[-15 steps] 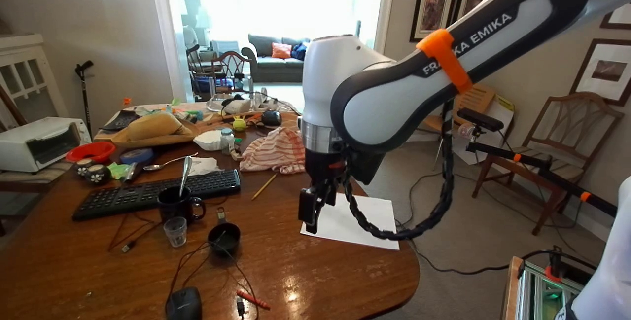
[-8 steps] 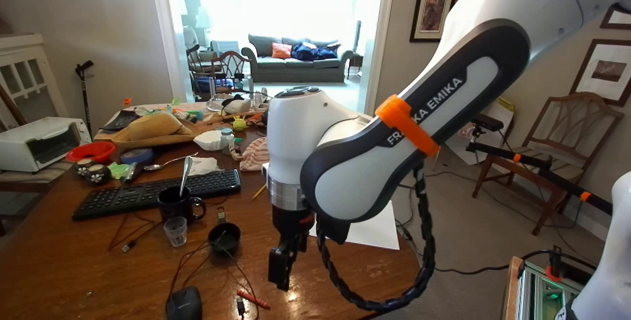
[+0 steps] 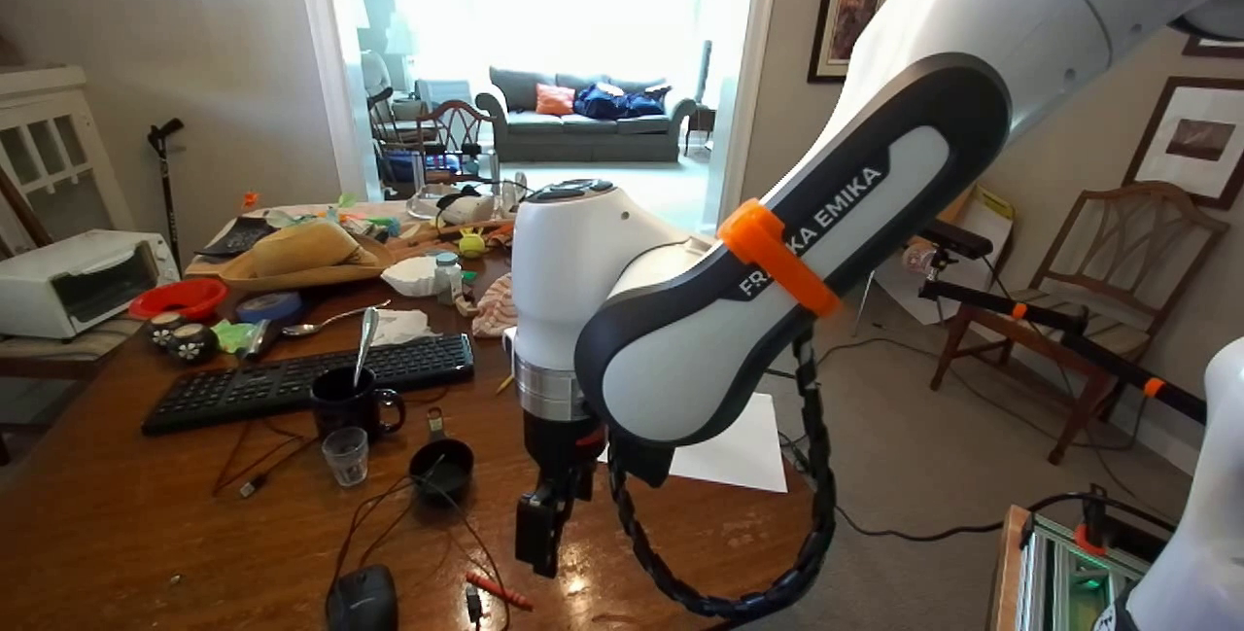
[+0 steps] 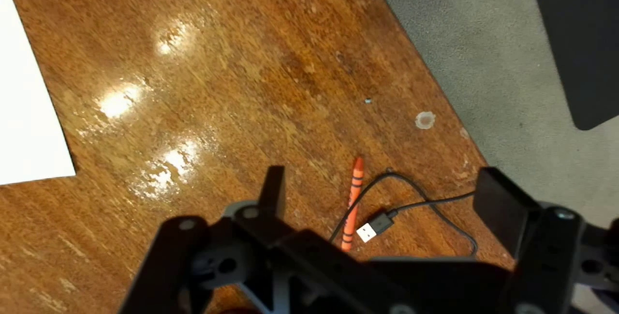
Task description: Put the crayon inside the measuring cup then put it on top of the white napkin.
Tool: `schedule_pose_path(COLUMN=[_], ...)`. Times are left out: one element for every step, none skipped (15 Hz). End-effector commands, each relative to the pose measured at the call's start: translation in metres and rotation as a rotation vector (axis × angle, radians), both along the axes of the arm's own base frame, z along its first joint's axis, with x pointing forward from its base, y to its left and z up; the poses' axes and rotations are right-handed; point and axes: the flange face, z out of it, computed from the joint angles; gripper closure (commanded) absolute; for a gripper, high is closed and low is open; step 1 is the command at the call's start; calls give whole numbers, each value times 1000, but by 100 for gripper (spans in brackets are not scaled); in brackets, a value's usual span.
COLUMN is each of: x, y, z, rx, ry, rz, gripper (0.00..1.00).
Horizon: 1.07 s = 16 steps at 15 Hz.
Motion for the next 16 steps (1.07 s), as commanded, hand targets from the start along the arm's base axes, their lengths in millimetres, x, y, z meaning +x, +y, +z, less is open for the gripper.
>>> schedule_pose_path(x=[9, 12, 14, 15, 18, 20, 24, 28, 33, 37, 44, 49, 55, 60, 66, 70], y=[-5, -7, -10, -12, -15, -18, -20, -22, -21, -21, -19, -16, -13, -11, -9, -7], z=[-21, -26, -36, -42, -52, -59, -66, -72, -78, -83, -87, -91, -96, -99, -104, -107], rx=[-10, -7, -5, -5, -11, -13, -19, -24, -30, -33, -42, -42, -52, -60, -69, -77], ry=[-28, -31, -27, -31, -32, -35, -42, -56, -76, -91, -116, -134, -153, -169, -186, -198], rz=[-18, -22, -25, -29, -28, -30, -33, -36, -41, -47, -52, -58, -60, -63, -67, -69], gripper=[0, 0, 0, 0, 0, 0, 0, 0, 0, 0, 0, 0, 0, 0, 0, 0])
